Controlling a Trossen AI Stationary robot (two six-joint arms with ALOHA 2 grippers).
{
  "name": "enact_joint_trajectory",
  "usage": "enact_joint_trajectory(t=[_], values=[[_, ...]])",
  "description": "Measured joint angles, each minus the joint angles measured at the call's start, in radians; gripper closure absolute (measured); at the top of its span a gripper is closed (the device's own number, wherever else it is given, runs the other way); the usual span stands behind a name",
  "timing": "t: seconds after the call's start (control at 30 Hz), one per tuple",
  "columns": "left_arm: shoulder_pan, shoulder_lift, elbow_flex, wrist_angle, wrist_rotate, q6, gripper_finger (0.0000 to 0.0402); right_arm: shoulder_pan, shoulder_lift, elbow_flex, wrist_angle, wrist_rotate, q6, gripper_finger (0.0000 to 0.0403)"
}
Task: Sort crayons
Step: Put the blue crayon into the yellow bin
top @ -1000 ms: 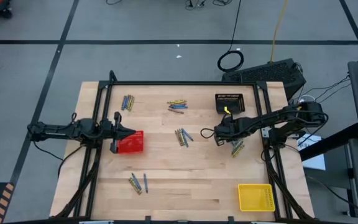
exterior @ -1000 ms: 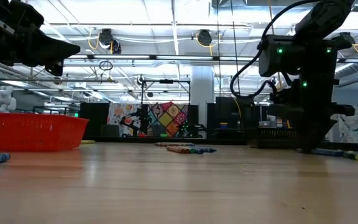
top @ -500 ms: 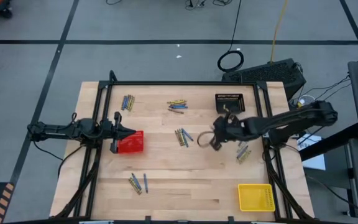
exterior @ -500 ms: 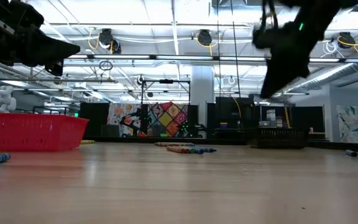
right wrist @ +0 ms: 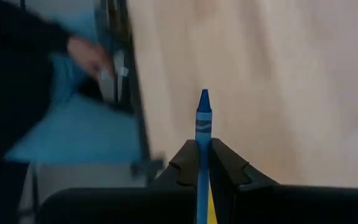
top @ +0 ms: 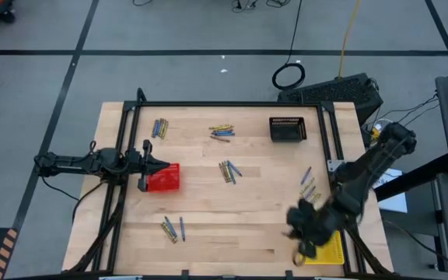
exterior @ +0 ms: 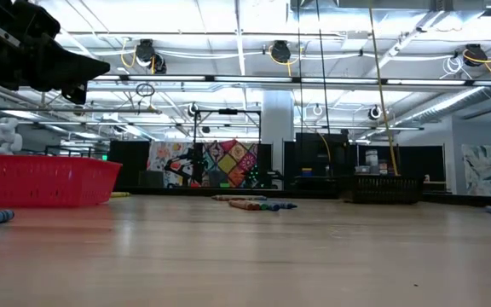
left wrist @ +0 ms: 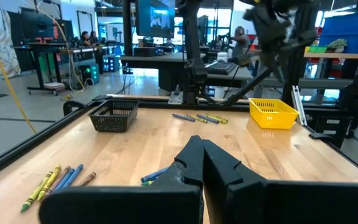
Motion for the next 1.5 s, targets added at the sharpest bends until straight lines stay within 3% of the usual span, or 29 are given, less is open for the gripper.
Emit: enact_joint_trajectory(t=[0.13,0.33,0.57,0.83,1.03,1.27,1.5], values=[[0.000,0.000,0.000,0.000,0.000,0.000,0.0402,0.088,0.072,0.000,-0.059,-0.096,0.029,0.0402],[0.000,0.000,0.000,0.000,0.000,0.000,0.0402,0.128,0.173,0.000,-0.189,-0.280,0.022,0.0393],[0.000,0.000,0.000,0.000,0.000,0.000,0.0402,0.140,0.224,0.000,-0.254,-0.306,0.015,0.0360],[0.000,0.000,0.000,0.000,0.000,0.000,0.0402,0.121,0.199,-0.001,-0.305,-0.341,0.036,0.0289],[0.000,0.000,0.000,0.000,0.000,0.000,0.0402,0.003,0.133,-0.001,-0.398,-0.257,0.268,0.0267],[0.000,0.000,0.000,0.000,0.000,0.000,0.0402,-0.202,0.033,-0.019,-0.478,-0.005,0.236,0.0266],[0.000,0.000,0.000,0.000,0.000,0.000,0.0402,-0.441,-0.065,-0.201,-0.409,0.013,0.243,0.0265]])
